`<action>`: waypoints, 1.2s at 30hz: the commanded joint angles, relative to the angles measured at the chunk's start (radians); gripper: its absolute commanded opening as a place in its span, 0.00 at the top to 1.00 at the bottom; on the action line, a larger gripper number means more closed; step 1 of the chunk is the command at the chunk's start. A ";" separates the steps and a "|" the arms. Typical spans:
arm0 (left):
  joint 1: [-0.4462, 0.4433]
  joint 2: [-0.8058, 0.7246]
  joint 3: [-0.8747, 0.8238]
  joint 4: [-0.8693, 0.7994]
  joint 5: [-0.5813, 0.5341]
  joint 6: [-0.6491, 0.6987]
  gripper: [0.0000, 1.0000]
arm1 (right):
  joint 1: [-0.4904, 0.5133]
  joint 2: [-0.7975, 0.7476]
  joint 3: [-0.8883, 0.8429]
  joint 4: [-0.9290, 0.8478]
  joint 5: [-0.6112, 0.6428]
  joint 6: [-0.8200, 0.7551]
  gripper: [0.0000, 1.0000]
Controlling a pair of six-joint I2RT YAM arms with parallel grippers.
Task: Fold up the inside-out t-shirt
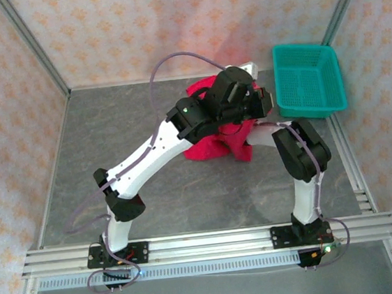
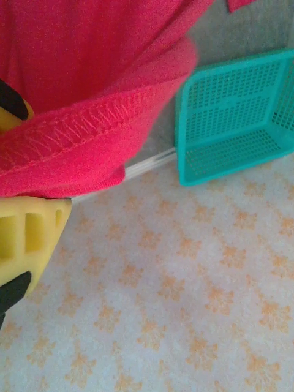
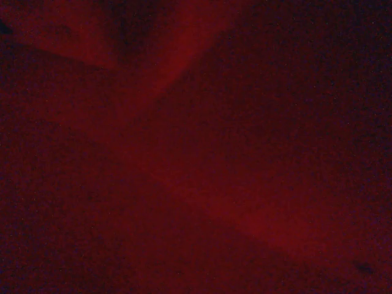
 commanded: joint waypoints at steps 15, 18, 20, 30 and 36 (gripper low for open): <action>0.213 -0.296 -0.365 0.019 0.009 0.073 1.00 | -0.186 -0.489 -0.257 -0.377 0.263 -0.211 0.41; 0.213 -0.282 -0.376 0.027 0.029 0.059 1.00 | -0.173 -0.502 -0.242 -0.391 0.250 -0.215 0.43; 0.212 -0.269 -0.383 0.049 0.047 0.043 1.00 | -0.145 -0.511 -0.254 -0.349 0.196 -0.198 0.47; 0.171 -0.165 -0.227 0.038 0.091 0.010 1.00 | 0.001 -0.201 -0.151 -0.024 0.052 0.002 0.51; 0.149 -0.176 -0.162 0.032 0.095 -0.002 1.00 | 0.019 0.070 0.118 -0.167 0.115 0.041 0.17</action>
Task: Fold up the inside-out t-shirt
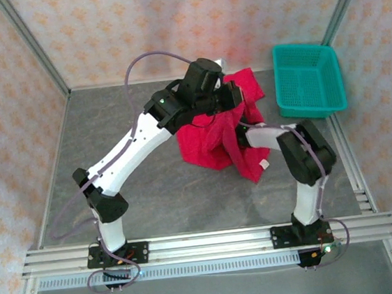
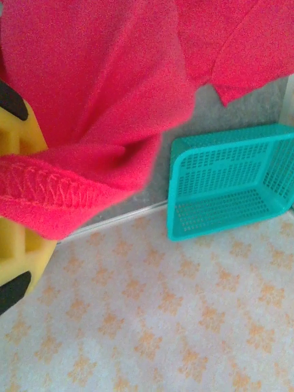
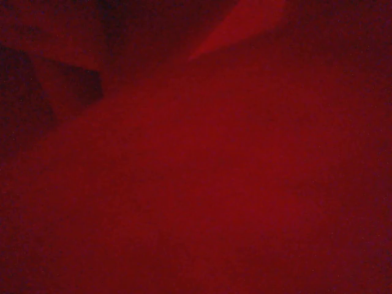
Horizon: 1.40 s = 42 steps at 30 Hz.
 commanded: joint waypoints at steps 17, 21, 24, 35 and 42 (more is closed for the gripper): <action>0.100 -0.199 -0.070 0.028 0.002 -0.004 1.00 | 0.057 0.360 0.405 -0.438 0.013 0.067 0.47; 0.179 -0.235 -0.189 0.053 0.022 -0.012 1.00 | 0.047 0.302 0.383 -0.453 -0.034 -0.047 1.00; 0.243 -0.251 -0.290 0.095 0.042 -0.025 1.00 | 0.032 0.212 0.361 -0.454 -0.120 -0.132 1.00; 0.428 -0.137 -0.397 0.130 0.061 -0.017 1.00 | -0.004 -0.301 0.187 -0.545 -0.281 -0.330 1.00; 0.526 0.032 -0.377 0.122 0.087 -0.018 1.00 | -0.059 -0.511 0.086 -0.560 -0.485 -0.297 1.00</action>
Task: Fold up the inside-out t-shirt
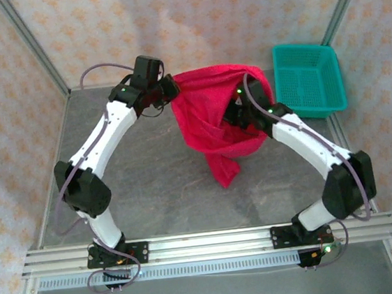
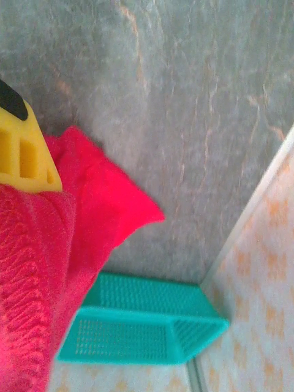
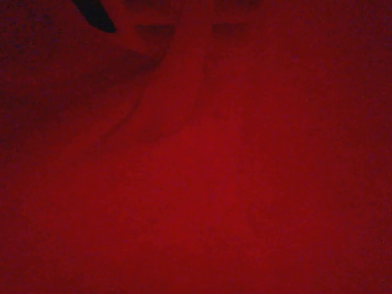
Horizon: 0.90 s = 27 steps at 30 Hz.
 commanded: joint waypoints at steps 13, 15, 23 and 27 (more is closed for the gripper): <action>0.123 0.360 -0.034 -0.008 0.044 0.002 1.00 | -0.063 -0.155 0.120 0.014 -0.139 0.046 1.00; 0.127 0.349 -0.078 -0.006 0.026 0.011 1.00 | -0.083 -0.132 0.233 0.025 -0.139 0.066 1.00; 0.203 0.205 -0.309 0.064 0.017 0.024 1.00 | -0.173 -0.090 0.583 -0.043 -0.033 0.033 1.00; 0.214 0.109 -0.365 0.068 0.018 0.035 1.00 | -0.173 -0.083 0.588 -0.103 0.114 -0.010 1.00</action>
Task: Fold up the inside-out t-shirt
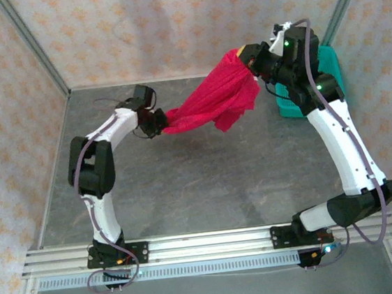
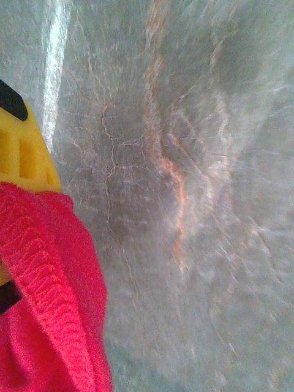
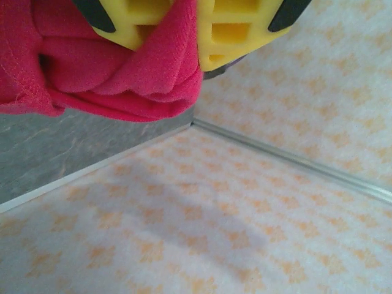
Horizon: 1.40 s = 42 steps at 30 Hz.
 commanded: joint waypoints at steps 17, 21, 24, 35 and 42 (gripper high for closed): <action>-0.113 -0.551 -0.412 0.295 -0.003 0.223 0.24 | 0.054 -0.046 -0.603 0.410 -0.207 0.000 1.00; -0.287 -0.552 -0.450 0.485 0.021 0.221 0.22 | 0.054 -0.049 -0.633 0.423 -0.165 0.051 1.00; -0.421 -0.524 -0.493 0.636 -0.043 0.279 0.18 | 0.039 -0.045 -0.633 0.346 -0.077 0.105 1.00; -0.580 -0.297 -0.403 0.817 -0.271 0.418 0.05 | 0.033 -0.066 -0.647 0.312 -0.078 0.130 1.00; -0.576 -0.157 -0.224 0.723 -0.303 0.453 0.42 | 0.033 -0.093 -0.661 0.253 -0.076 0.107 1.00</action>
